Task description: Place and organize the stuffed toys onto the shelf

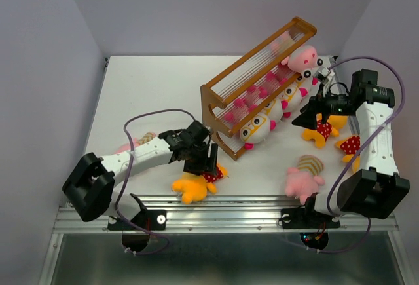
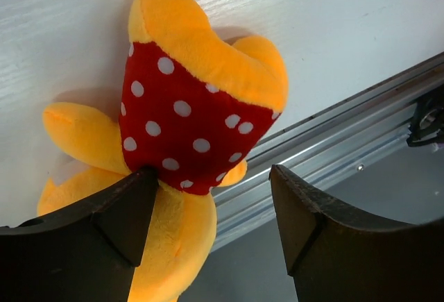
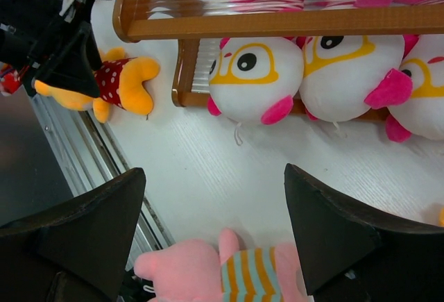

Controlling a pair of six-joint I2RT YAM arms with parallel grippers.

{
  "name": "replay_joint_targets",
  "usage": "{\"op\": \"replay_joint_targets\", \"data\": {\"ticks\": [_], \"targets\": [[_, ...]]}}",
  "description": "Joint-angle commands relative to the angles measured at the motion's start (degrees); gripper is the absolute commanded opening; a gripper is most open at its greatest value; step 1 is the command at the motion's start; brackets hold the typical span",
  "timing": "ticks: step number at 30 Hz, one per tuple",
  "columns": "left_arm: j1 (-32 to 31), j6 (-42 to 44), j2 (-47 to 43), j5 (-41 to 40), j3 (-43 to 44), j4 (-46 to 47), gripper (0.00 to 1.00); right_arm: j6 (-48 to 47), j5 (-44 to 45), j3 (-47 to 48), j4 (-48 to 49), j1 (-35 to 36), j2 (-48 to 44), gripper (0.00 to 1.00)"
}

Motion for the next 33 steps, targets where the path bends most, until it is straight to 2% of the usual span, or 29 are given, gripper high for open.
{"op": "replay_joint_targets", "data": {"ticks": [1,2,3,4,7,8,9,13,19,23,26,30,33], "targets": [[-2.3,1.7,3.6,-3.8,2.5,3.3,0.72,-0.6,-2.4,0.1,-0.4,1.1,-1.7,0.86],[-2.4,1.9,5.0,-4.8,2.5,3.3,0.60,-0.8,-2.4,-0.1,-0.4,1.1,-2.1,0.86],[-2.7,2.0,5.4,-5.4,2.4,3.4,0.54,-1.1,-2.5,-0.2,-0.6,1.7,-2.1,0.86],[-2.8,2.0,5.6,-6.0,2.2,3.6,0.40,-2.1,-2.6,-0.2,-1.5,1.7,-2.2,0.86],[-2.8,1.9,4.9,-7.8,0.3,5.5,0.21,-3.4,-3.4,-0.1,-2.6,2.7,-2.7,0.86],[-2.8,1.9,4.1,-8.1,-0.2,6.0,0.09,-3.7,-3.8,-0.1,-3.1,2.7,-2.8,0.86],[-2.8,1.7,3.7,-8.7,-0.8,6.8,0.02,-3.8,-4.4,0.0,-3.6,3.3,-2.9,0.86],[-2.8,1.7,-0.9,-8.6,-3.8,7.8,0.00,-4.6,-5.4,1.1,-4.8,3.8,-3.0,0.86],[-2.7,1.2,-17.9,-4.5,-5.6,7.9,0.00,-2.8,-8.3,8.6,-6.2,3.8,-2.1,0.85],[-2.7,0.3,-30.2,1.1,-4.3,9.6,0.00,5.0,-11.5,15.8,-2.5,4.3,-0.3,0.85],[-2.5,0.0,-34.4,4.1,-0.9,12.3,0.00,10.2,-14.1,18.9,1.4,4.3,0.0,0.86],[-2.3,0.2,-32.6,6.3,7.2,18.3,0.00,13.9,-17.1,19.7,6.7,6.5,0.0,0.85],[-1.0,0.2,-27.8,8.3,15.3,24.2,0.00,10.7,-21.8,16.4,11.5,9.9,-1.5,0.87]]}}
